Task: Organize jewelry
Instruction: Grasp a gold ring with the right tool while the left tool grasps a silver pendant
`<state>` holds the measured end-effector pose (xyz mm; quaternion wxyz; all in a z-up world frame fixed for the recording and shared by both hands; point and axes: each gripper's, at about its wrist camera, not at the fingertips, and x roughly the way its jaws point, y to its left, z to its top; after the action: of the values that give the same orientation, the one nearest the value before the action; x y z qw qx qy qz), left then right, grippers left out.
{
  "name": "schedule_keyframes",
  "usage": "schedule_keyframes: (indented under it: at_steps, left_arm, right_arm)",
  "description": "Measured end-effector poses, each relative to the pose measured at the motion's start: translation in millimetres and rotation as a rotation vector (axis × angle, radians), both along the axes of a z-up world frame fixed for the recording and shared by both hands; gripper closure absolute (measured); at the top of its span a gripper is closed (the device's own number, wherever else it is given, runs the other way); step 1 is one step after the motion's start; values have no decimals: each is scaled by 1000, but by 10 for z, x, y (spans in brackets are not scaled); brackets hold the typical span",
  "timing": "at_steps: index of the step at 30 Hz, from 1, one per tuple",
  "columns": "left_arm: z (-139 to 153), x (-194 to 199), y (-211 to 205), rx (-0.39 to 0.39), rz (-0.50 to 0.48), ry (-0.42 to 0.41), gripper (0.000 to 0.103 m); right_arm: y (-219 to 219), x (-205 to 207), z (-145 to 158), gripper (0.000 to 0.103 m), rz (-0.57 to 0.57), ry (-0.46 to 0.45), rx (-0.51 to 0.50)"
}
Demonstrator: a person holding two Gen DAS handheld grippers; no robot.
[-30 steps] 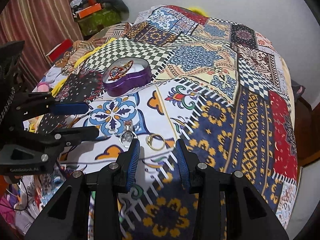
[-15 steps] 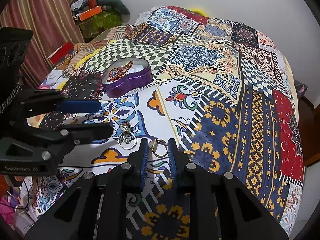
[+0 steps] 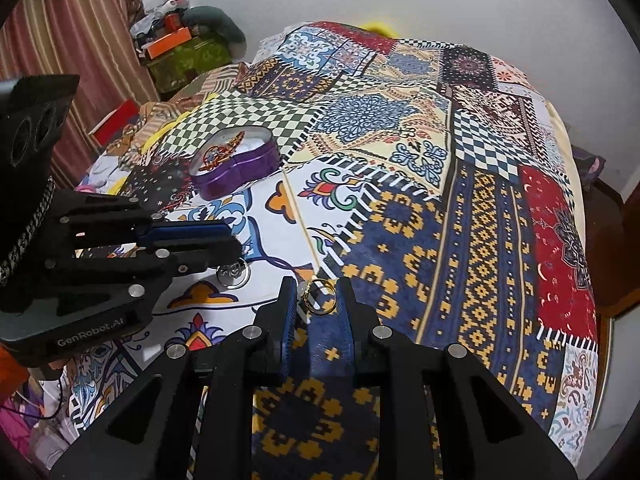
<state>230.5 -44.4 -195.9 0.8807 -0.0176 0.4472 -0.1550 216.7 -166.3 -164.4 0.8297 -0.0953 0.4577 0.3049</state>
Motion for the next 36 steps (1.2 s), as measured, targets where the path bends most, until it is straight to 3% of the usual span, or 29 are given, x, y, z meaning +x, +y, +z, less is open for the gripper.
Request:
schedule_keyframes:
  at_steps: [2,10,12,18,27,36]
  left_arm:
    - [55,-34,14,-5,2,-15,103]
    - [230,-171,53,33,3,-53,103]
    - [218,-153,81,46,18,-36,103]
    - [76,-44,122,-25,21,56,88]
    - [-73,61,4,-30,13,80,87]
    - [-65,88,34,-49,18,51,91]
  right_arm:
    - [-26,5,15,85,-9,-2,6]
    - [-60,-36,103,85,-19,-18,29]
    - [-63,-44,122,85,-17,-19,35]
    - [-87,-43,107,85,-15,-10,43]
    - [-144,-14,37,85,-27,12,41]
    - [-170,-32,22,85,-32,17,44]
